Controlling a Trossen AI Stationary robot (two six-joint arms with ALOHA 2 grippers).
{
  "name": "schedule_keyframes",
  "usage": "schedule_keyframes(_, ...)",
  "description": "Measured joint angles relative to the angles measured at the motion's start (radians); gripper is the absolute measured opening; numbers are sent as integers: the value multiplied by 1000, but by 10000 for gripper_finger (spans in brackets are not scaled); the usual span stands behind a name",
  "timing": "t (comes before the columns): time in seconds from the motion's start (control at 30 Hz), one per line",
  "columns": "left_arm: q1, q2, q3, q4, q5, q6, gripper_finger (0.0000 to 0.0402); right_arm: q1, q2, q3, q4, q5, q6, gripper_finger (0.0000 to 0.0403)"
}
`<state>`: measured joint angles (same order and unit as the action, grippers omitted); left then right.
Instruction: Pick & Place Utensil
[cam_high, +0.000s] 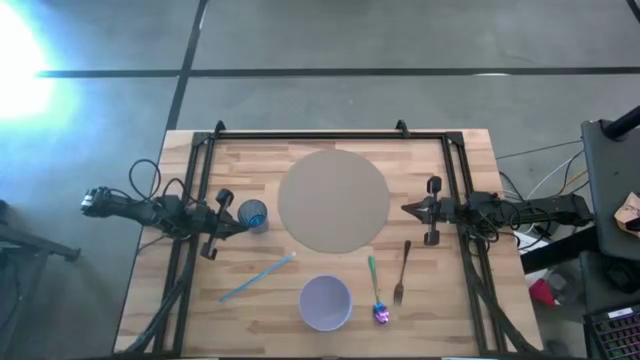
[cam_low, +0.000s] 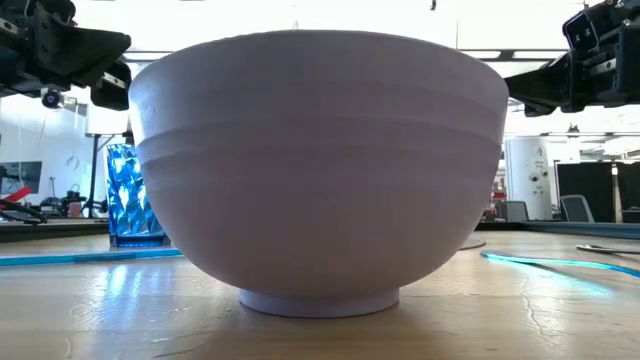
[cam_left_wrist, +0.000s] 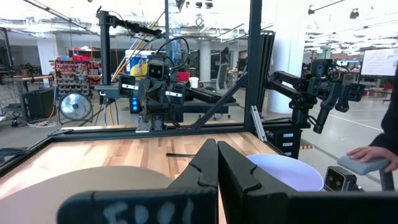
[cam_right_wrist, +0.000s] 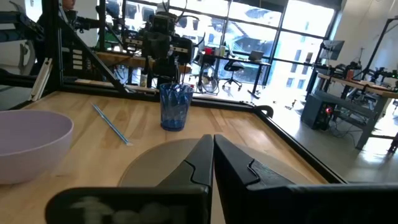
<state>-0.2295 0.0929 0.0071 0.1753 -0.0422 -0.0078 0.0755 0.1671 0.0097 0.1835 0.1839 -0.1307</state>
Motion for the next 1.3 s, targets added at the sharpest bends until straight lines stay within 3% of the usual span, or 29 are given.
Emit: schedule_keyframes(1.3,0,0,0,0,-9,-24,0,0,0,0,0,0,0,8)
